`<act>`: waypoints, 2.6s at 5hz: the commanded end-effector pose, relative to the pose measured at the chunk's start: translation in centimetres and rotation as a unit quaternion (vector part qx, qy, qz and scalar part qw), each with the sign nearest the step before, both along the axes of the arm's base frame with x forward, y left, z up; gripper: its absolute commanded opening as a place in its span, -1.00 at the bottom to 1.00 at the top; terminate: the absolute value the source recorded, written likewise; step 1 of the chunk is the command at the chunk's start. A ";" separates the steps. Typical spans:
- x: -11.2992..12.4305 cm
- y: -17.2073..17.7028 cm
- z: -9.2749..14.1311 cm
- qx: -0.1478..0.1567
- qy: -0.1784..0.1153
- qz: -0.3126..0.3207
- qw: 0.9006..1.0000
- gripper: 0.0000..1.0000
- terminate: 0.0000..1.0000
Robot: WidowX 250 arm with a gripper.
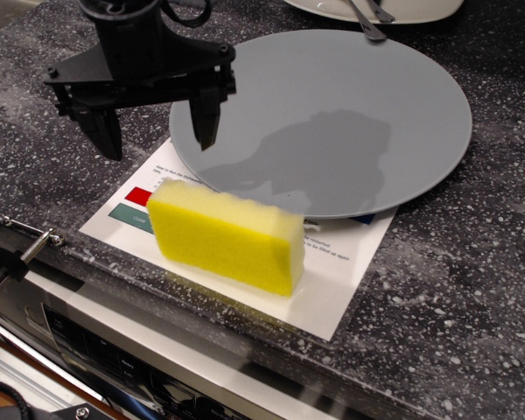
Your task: Pick up sponge and wipe plate
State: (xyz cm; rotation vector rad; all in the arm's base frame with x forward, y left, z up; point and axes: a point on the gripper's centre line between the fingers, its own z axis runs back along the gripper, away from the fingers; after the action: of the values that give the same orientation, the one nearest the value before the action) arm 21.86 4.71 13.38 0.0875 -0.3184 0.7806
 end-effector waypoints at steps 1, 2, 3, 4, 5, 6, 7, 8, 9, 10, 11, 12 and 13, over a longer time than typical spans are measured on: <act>1.7 -0.3 0.2 0.010 -0.012 0.185 0.983 1.00 -1.00; 1.7 -0.7 -0.4 -0.028 0.031 0.253 0.967 1.00 -1.00; 1.4 -1.3 -0.8 -0.080 0.057 0.302 0.948 1.00 -1.00; 0.7 -1.6 -1.3 -0.120 0.060 0.343 0.930 1.00 -1.00; 0.3 -1.6 -2.6 -0.160 0.042 0.380 0.910 1.00 -1.00; 0.6 -1.8 -3.6 -0.179 0.031 0.397 0.899 1.00 -1.00; 0.5 -2.1 -4.8 -0.184 0.014 0.395 0.900 1.00 -1.00; 0.6 -2.1 -5.6 -0.187 0.017 0.400 0.897 1.00 -1.00; 0.7 -1.8 -5.4 -0.198 0.022 0.408 0.891 -1.00 -1.00; 0.8 -1.7 -4.6 -0.200 0.021 0.409 0.890 -1.00 -1.00; 2.0 -1.6 -2.4 -0.214 0.024 0.417 0.883 -1.00 -1.00; 4.1 -1.6 0.1 -0.234 0.020 0.429 0.872 -1.00 -1.00; 6.2 -1.7 -0.6 -0.226 0.015 0.448 0.865 -1.00 -1.00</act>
State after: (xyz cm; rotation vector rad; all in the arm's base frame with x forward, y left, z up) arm 27.84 2.96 10.99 -0.1764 -0.0175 1.7658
